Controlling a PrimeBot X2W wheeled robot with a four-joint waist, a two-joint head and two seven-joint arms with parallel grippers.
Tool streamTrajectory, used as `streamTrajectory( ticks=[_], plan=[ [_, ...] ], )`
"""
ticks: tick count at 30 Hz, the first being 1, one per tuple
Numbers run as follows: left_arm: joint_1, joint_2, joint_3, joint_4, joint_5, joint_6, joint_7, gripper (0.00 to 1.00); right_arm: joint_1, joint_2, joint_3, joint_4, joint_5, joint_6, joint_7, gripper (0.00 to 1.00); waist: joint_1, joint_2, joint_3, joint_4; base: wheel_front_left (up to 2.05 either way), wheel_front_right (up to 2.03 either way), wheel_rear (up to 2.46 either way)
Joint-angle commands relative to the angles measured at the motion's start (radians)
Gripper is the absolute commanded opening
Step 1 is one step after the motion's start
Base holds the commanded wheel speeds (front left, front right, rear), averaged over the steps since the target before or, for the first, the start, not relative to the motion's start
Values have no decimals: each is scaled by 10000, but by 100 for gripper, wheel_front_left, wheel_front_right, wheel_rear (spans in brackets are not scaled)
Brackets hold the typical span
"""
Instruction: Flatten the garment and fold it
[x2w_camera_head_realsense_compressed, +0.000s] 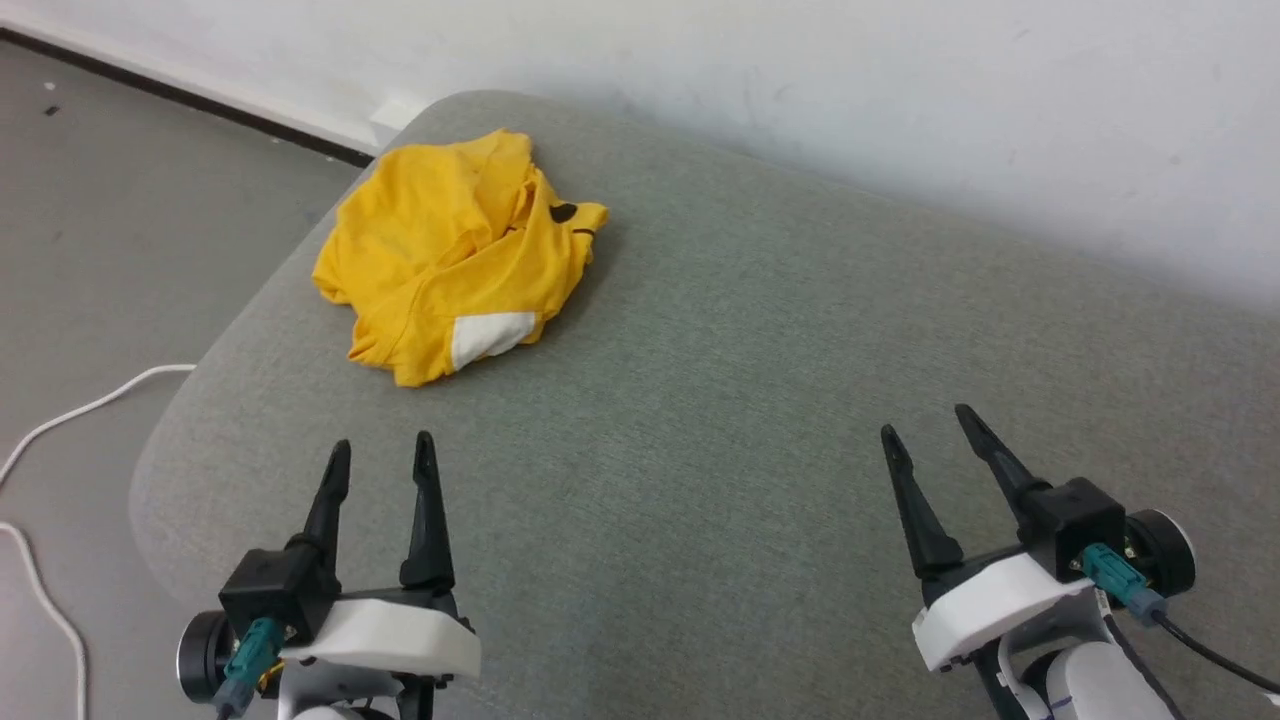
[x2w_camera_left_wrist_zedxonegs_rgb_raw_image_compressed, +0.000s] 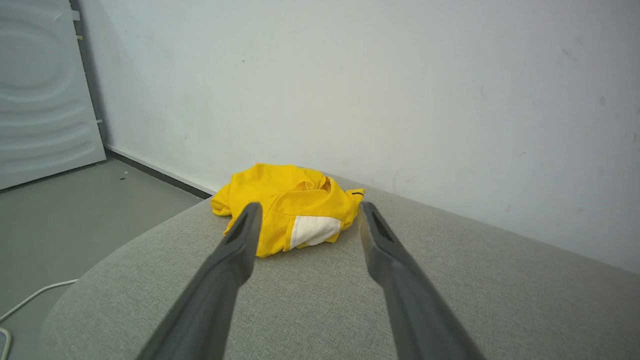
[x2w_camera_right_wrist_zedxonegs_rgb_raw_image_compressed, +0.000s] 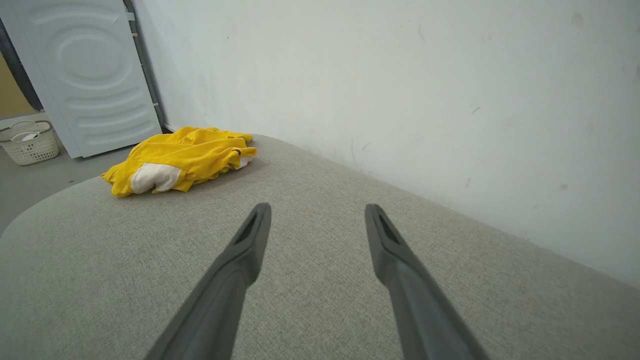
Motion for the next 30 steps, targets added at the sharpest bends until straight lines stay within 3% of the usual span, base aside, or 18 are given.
streamTrajectory(
  ticks=[1, 13, 30],
  plan=[
    [179, -37, -49, -14, -114, 89, -116, 100, -172, 20, 74, 68, 5, -8, -98, 100, -1, 0, 21, 274, 0, 0, 0],
    [357, -43, -66, 94, -300, 163, -367, 100, -255, 25, 496, 403, 162, -9, -269, 100, -1, 1, -170, 1083, 0, 0, 0],
    [418, -51, -147, 78, -720, 232, -722, 100, -510, 32, 784, 747, 200, -10, -537, 100, -1, 1, -95, 1629, 0, 0, 0]
  ],
)
